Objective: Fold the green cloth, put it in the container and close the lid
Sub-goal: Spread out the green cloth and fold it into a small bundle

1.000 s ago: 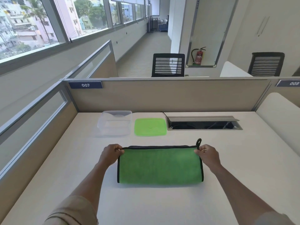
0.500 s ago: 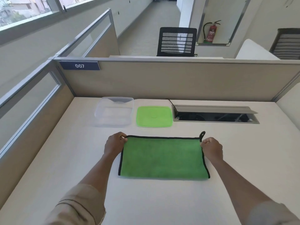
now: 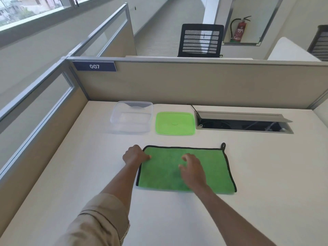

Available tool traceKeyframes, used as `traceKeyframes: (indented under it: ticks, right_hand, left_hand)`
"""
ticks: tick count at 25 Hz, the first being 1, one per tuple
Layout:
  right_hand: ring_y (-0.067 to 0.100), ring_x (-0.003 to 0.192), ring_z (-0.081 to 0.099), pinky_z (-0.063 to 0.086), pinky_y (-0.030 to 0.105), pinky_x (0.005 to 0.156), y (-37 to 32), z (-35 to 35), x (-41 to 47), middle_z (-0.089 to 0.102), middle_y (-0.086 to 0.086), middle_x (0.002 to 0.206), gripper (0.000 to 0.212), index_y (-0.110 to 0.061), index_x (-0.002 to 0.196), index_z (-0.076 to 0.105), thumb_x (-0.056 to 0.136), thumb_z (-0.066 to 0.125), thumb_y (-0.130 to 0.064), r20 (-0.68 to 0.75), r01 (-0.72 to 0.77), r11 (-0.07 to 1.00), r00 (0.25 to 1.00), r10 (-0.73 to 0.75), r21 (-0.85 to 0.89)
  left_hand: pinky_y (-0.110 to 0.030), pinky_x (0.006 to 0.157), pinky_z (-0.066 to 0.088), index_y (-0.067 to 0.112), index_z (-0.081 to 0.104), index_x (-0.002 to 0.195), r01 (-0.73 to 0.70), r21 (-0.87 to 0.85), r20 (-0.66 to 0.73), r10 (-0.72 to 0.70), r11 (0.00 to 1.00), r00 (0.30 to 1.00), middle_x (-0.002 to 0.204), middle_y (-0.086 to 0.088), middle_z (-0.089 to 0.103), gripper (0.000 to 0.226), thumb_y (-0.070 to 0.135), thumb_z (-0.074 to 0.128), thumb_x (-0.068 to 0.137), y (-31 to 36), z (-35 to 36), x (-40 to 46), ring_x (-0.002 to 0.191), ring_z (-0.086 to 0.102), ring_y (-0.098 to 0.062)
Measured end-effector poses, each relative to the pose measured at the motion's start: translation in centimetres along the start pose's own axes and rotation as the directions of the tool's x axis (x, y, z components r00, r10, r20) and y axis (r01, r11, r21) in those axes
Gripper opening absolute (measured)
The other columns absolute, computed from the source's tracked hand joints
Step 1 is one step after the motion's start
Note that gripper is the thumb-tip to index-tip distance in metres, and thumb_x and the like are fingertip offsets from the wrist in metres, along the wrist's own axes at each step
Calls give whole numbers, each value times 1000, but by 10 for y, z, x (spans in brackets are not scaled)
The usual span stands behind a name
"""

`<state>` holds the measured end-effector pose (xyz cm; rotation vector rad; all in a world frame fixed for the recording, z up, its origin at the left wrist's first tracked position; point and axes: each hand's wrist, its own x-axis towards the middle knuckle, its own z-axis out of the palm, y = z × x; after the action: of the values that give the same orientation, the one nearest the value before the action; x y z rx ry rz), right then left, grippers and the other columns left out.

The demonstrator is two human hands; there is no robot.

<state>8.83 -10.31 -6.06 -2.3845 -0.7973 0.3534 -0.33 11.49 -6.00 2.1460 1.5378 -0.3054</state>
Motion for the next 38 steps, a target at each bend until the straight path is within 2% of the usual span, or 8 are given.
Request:
traceKeyframes:
  ticks: [3,6,10,15,21,25,29,38]
  right_hand:
    - [18,91,58,49,31,82,-43,38,-26,63,0,101,20,-16,102,60,84,62,-23,219,137,991,967,-130,-13]
    - [22,85,63,54,39,79,-70,62,-40,66,3,96,33,-13,102,59,79,72,-34,332,210,970,930,-160,-121]
    - [29,87,57,41,38,71,-79,81,-52,59,7,98,49,-10,108,52,74,75,-36,325,309,882,926,-193,-356]
    - [28,87,62,39,37,64,-78,83,-51,62,8,100,27,-10,113,52,87,54,-7,289,379,813,918,-270,-443]
    - [32,83,65,39,35,61,-87,70,-50,64,9,95,30,-12,118,48,89,47,-6,157,213,964,970,-188,-161]
    - [35,81,65,39,34,58,-97,53,-51,66,10,90,22,-12,106,46,85,48,-8,48,52,999,997,-52,10]
    - [35,70,60,37,32,53,-88,25,-53,62,12,80,18,-9,99,46,82,48,-3,-47,-85,983,994,94,160]
    - [25,61,51,35,32,49,-11,-40,-59,57,0,67,11,-10,78,51,74,49,0,-185,-230,888,928,323,397]
  left_hand:
    - [-30,72,44,16,50,92,32,-57,53,-29,998,998,93,-1,56,47,44,81,69,-4,4,0,85,54,-25]
    - [-30,71,45,14,56,93,52,-133,81,-41,990,996,95,-2,64,43,40,80,70,-9,6,-3,86,60,-24]
    - [-31,70,50,9,60,88,41,-258,113,-12,965,994,91,-7,67,33,32,77,72,-12,9,-5,86,65,-27]
    - [-29,61,48,13,50,63,10,-345,69,15,939,998,72,-4,59,30,24,76,73,-11,9,-9,66,57,-23]
    - [-29,60,46,10,58,71,1,-375,-32,-14,927,999,84,-8,65,19,18,76,72,-1,-15,-16,75,63,-27]
    - [-29,60,45,9,59,72,-47,-406,-82,15,913,997,81,-8,66,15,15,72,69,23,-34,-32,76,64,-29]
    - [-26,58,48,9,60,68,-129,-453,-103,93,882,990,69,-7,65,15,20,71,71,56,-37,-54,69,65,-28]
    - [-30,62,52,9,65,66,-297,-475,-97,286,828,953,68,-8,66,16,21,70,76,149,13,-107,65,63,-25]
